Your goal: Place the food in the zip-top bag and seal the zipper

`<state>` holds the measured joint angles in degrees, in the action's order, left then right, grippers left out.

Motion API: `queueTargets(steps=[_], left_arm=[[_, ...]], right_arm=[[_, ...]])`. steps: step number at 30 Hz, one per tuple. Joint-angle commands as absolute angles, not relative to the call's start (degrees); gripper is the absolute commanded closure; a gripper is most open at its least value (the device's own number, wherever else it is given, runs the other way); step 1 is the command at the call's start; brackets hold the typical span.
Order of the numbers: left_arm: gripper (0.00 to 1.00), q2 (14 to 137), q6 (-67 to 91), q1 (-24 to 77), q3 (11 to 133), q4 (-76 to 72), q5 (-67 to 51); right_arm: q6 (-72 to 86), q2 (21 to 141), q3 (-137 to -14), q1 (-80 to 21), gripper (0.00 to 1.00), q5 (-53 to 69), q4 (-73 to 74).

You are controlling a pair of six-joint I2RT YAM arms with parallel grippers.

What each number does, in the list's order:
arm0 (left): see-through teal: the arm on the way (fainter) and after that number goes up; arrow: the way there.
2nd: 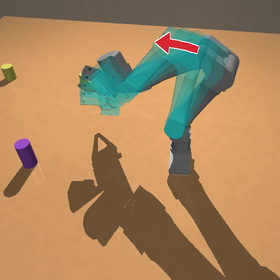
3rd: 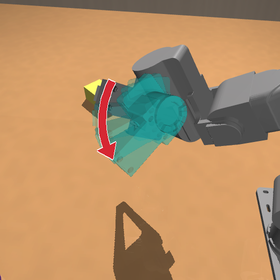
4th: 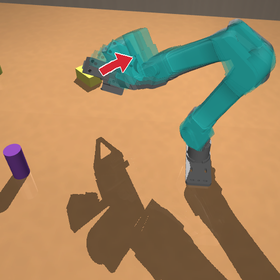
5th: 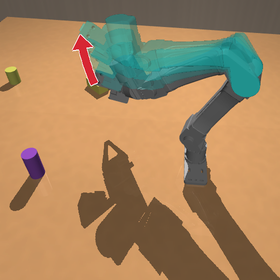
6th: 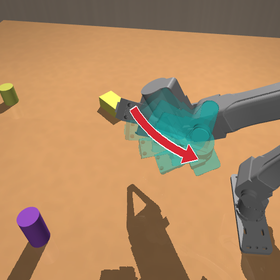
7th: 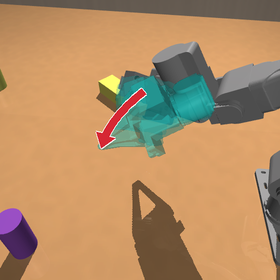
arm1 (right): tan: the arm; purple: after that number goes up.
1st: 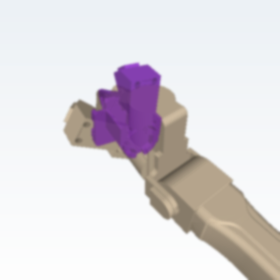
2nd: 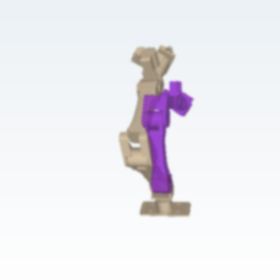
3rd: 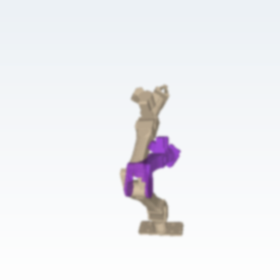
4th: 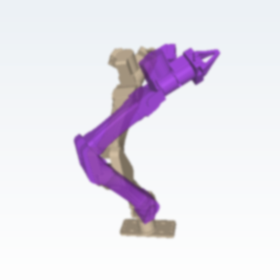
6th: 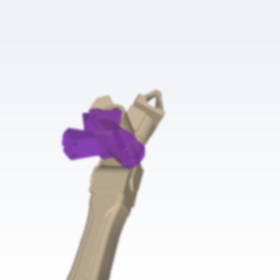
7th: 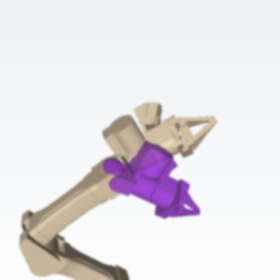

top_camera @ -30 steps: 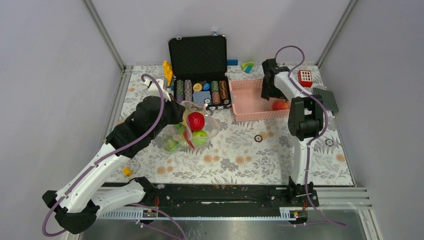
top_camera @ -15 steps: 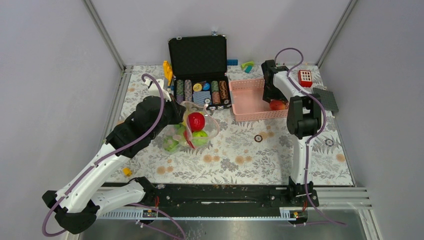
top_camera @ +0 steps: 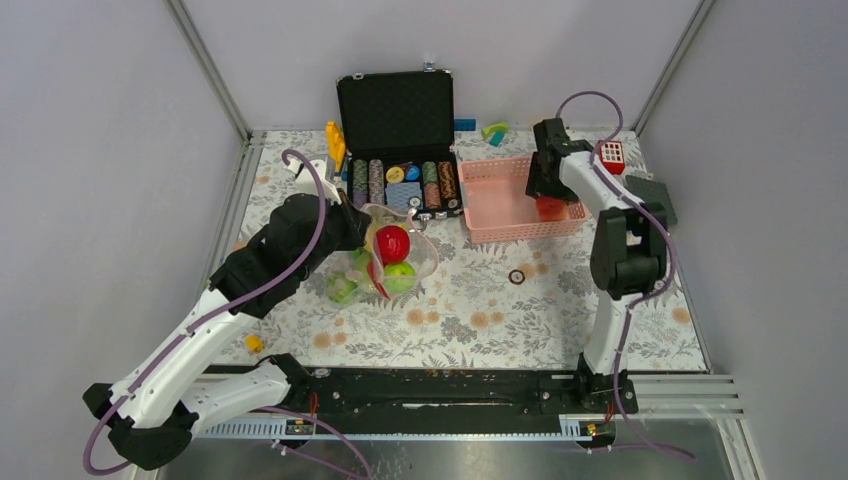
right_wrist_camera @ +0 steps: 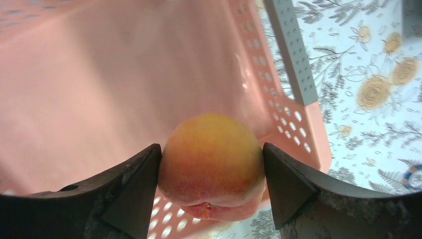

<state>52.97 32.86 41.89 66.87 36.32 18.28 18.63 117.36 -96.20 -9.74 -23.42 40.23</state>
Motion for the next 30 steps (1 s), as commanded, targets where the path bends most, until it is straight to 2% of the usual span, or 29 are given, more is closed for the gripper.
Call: queueTargets(steps=[1,7,12,16,23,30], left_arm=[[1.0,51.77,33.13,41.52,66.9,32.96,17.44],[1.0,52.13,33.43,41.54,67.4,32.93,17.1],[1.0,53.53,35.19,41.56,70.97,38.84,21.1],[1.0,54.08,37.2,41.5,73.4,44.19,21.03],[1.0,56.64,39.54,41.6,78.69,52.75,17.31],[1.0,58.89,39.99,41.61,83.32,57.61,13.61]], right_arm=[[17.42,102.49,-89.13,-9.62,0.5,-10.76,29.33],[18.9,85.25,-74.18,-11.35,0.53,20.55,15.15],[20.94,74.92,-67.22,-20.91,0.53,39.82,5.75],[21.69,70.33,-64.82,-32.67,0.55,42.0,2.61],[25.26,69.62,-63.37,-42.92,0.59,43.52,-5.61],[27.06,75.07,-65.51,-48.94,0.63,33.86,-5.67]])
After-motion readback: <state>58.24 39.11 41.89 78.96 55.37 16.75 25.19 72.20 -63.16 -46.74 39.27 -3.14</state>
